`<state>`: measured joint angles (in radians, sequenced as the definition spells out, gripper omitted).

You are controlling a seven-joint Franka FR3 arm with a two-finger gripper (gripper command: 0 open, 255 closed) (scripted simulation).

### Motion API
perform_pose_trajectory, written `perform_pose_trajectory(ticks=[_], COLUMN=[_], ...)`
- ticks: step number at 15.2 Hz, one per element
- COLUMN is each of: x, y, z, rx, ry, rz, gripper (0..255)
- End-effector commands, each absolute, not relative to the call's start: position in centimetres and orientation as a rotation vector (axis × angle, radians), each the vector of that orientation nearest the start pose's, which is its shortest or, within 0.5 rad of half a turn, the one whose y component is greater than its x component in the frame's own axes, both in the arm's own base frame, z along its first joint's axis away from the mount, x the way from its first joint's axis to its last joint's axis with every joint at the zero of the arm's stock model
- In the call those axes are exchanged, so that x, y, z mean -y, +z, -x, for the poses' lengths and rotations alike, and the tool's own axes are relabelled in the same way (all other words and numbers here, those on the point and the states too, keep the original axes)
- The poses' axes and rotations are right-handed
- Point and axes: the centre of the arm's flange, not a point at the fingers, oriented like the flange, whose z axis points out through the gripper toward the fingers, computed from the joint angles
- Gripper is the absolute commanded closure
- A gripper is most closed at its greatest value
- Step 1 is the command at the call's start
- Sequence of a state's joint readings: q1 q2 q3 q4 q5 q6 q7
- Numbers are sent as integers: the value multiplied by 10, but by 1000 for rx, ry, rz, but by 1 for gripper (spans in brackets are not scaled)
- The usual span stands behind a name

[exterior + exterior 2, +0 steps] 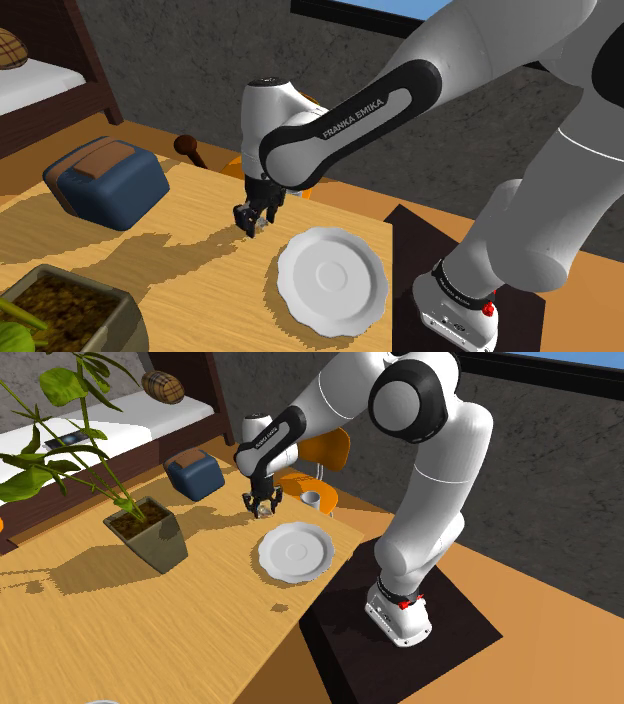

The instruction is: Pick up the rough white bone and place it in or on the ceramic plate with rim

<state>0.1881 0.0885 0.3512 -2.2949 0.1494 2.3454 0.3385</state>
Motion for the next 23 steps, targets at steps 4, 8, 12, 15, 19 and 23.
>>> perform_pose_trajectory(ticks=[4,8,12,15,19,23], x=[-268,-268,-279,-295,-299,-303], y=[311,311,318,330,316,292], z=[-443,-443,-451,-460,-462,-466], rx=[143,143,222,338,346,346], ry=[135,135,-4,-208,-223,-223], rz=[3027,3027,3003,2953,2949,2949], gripper=[255,255,0,0,0,0])
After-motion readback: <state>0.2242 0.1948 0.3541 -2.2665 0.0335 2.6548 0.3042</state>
